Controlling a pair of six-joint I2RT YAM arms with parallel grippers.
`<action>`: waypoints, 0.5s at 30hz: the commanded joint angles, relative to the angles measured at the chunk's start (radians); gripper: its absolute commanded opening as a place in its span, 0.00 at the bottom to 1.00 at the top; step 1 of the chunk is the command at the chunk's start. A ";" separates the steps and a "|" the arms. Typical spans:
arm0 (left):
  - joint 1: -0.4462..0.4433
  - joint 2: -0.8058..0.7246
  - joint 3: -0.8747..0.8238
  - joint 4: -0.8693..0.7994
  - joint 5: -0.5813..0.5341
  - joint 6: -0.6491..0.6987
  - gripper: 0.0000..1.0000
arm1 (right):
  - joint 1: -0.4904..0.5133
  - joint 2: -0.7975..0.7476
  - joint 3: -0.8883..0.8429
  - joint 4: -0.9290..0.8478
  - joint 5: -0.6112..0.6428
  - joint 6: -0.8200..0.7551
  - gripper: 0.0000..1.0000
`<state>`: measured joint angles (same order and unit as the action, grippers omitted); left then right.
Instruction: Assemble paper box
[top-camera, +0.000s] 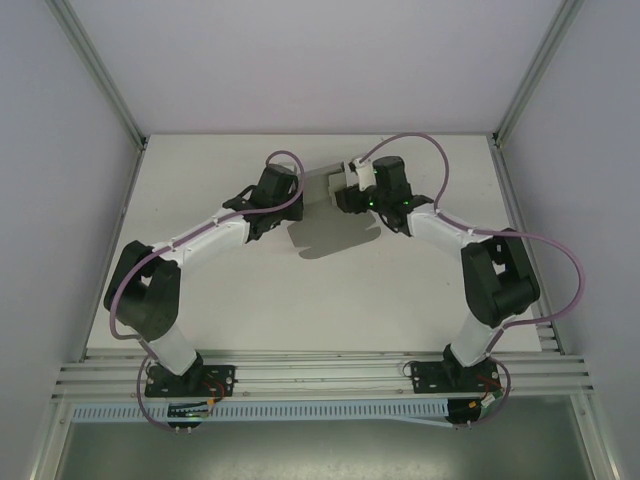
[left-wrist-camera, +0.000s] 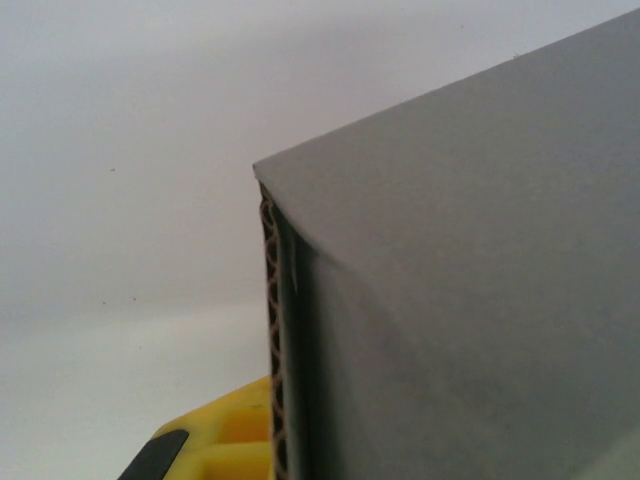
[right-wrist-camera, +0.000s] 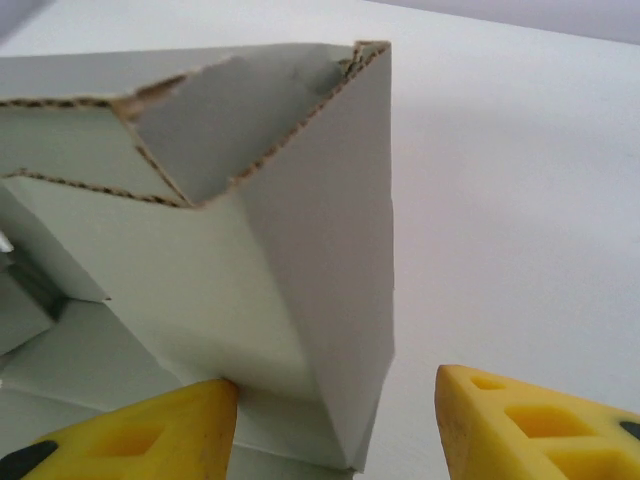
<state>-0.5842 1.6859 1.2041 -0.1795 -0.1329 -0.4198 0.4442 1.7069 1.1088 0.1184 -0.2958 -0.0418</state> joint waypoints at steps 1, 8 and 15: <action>-0.032 -0.017 0.023 0.054 0.151 0.011 0.00 | -0.047 0.015 -0.048 0.207 -0.360 0.050 0.55; -0.032 -0.010 0.031 0.059 0.165 0.013 0.00 | -0.032 -0.002 -0.015 0.051 -0.330 -0.052 0.57; -0.032 -0.015 0.023 0.065 0.167 0.012 0.00 | -0.023 0.018 0.027 -0.024 -0.276 -0.081 0.56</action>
<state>-0.5850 1.6859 1.2045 -0.1806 -0.1013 -0.4217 0.3836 1.7069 1.0878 0.1188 -0.5488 -0.0841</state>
